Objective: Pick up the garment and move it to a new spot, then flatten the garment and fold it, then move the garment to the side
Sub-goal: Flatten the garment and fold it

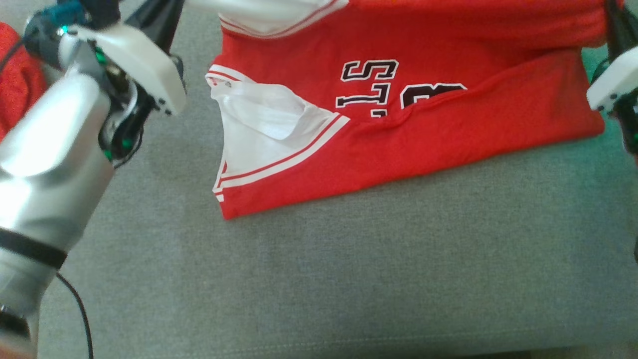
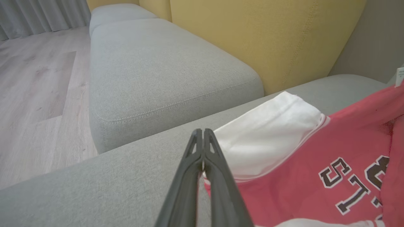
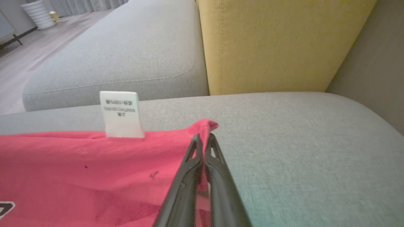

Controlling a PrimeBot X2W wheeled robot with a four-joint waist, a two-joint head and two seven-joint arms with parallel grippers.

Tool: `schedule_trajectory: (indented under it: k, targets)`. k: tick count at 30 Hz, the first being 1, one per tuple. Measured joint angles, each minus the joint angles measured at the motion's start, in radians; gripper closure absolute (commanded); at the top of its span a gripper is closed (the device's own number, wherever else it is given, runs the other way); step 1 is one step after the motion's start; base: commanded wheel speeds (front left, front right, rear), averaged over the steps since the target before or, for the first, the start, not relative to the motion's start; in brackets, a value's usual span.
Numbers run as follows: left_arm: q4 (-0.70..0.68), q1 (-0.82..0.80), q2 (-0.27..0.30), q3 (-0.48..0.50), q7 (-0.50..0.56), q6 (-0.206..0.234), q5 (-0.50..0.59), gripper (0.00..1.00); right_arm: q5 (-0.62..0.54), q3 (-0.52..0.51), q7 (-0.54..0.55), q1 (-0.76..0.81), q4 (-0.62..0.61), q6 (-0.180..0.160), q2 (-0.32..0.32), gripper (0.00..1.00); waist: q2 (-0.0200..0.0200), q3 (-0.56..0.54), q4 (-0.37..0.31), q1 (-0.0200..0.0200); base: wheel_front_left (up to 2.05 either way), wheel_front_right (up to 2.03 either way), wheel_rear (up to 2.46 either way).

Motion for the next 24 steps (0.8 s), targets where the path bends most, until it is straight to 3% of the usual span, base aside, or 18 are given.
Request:
schedule_trajectory:
  k: [13, 24]
  targets:
    - [-0.298, 0.214, 0.119, -0.064, 0.156, 0.068, -0.057, 1.00, 0.101, 0.098, 0.171, 0.131, -0.095, 0.000, -0.082, 1.00, 0.0000, -0.080, 0.034, 0.0000, 0.00, 0.00, 0.00]
    - [-0.411, 0.303, 0.169, -0.096, 0.247, 0.093, -0.115, 1.00, 0.134, 0.144, 0.282, 0.179, -0.156, 0.000, -0.132, 1.00, 0.0000, -0.099, 0.028, 0.0000, 0.00, 0.00, 0.00]
